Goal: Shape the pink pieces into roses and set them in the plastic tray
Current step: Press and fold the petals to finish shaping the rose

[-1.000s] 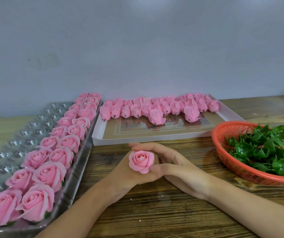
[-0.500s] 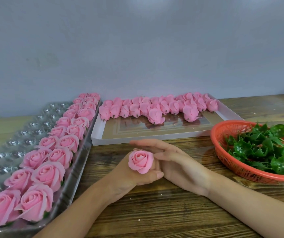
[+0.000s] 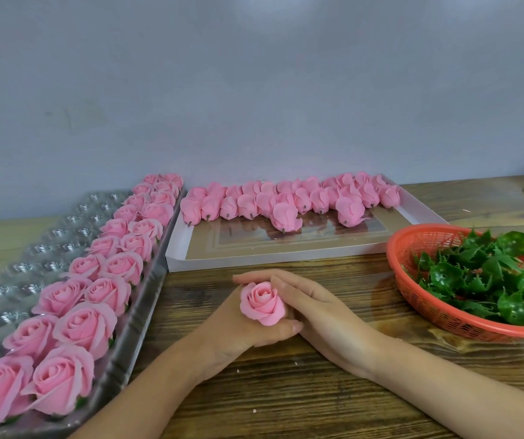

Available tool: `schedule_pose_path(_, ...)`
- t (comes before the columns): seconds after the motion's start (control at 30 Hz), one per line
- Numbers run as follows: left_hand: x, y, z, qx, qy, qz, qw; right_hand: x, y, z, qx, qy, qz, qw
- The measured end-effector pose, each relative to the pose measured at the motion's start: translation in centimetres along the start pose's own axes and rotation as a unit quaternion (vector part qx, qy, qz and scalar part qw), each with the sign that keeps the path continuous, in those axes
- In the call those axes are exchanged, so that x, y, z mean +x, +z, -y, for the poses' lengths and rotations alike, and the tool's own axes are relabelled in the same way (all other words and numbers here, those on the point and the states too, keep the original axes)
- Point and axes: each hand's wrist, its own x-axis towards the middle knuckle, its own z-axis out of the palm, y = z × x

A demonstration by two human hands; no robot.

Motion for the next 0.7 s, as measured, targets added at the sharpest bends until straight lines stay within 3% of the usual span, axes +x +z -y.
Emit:
schedule_pose_path(0.43, 0.07, 0.37, -0.26, 0.057, 0.042, 0.016, 0.997, -0.01, 0.02, 0.07, 0.014, 0.001, -0.013, 1.000)
schedule_pose_path(0.57, 0.14, 0.37, -0.27, 0.047, 0.064, 0.034, 0.996, -0.16, -0.12, -0.06, 0.040, -0.070, -0.057, 0.995)
schedule_pose_path(0.7, 0.36, 0.40, -0.26, 0.051, 0.066, 0.028, 0.996, -0.60, 0.21, 0.30, -0.044, -0.163, -0.080, 0.982)
